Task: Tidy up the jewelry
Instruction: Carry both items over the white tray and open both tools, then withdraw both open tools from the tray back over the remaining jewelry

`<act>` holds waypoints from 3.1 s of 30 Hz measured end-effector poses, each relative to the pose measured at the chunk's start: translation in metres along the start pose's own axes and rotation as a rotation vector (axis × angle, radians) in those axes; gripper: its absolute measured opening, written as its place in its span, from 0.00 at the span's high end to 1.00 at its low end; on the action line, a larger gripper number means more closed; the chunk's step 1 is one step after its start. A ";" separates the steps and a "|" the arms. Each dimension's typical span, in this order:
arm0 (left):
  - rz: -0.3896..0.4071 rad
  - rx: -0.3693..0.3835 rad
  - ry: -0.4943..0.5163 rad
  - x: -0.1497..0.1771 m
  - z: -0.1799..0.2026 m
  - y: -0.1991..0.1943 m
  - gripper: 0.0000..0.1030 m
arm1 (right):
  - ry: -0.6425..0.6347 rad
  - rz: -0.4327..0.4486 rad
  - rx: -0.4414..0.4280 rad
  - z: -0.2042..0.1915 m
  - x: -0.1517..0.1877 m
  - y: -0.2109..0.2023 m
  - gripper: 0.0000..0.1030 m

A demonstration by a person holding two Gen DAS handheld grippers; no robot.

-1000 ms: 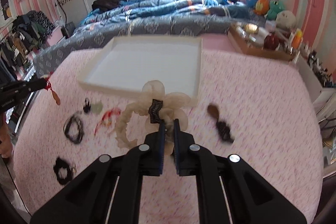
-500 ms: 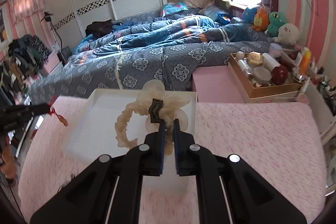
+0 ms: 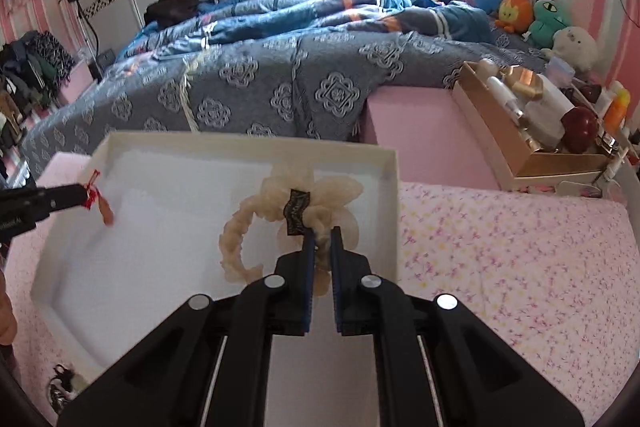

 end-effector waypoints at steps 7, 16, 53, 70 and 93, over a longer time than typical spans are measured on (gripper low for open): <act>-0.028 -0.058 0.004 0.005 -0.002 0.010 0.78 | 0.003 -0.049 0.007 0.005 0.003 0.004 0.80; 0.028 -0.099 0.067 0.030 0.015 -0.027 0.49 | 0.025 0.001 -0.066 0.008 0.020 -0.043 0.60; 0.244 -0.128 -0.043 0.259 0.051 -0.273 0.03 | -0.024 0.286 -0.060 0.016 0.205 -0.351 0.46; 0.178 -0.177 -0.056 0.364 0.047 -0.206 0.03 | -0.017 0.193 -0.132 0.023 0.305 -0.307 0.44; 0.143 -0.219 -0.056 0.382 0.039 -0.145 0.03 | -0.036 0.204 -0.069 -0.013 0.359 -0.262 0.44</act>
Point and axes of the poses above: each gripper's, at about its wrist camera, not at the fingertips, and y roughly the way its jaws point, z to its right, x to its underside, the point moved 3 cm from there along y, roughly the way its jaws point, and after that the axes turned 14 degrees about -z, right-handed, at the moved point
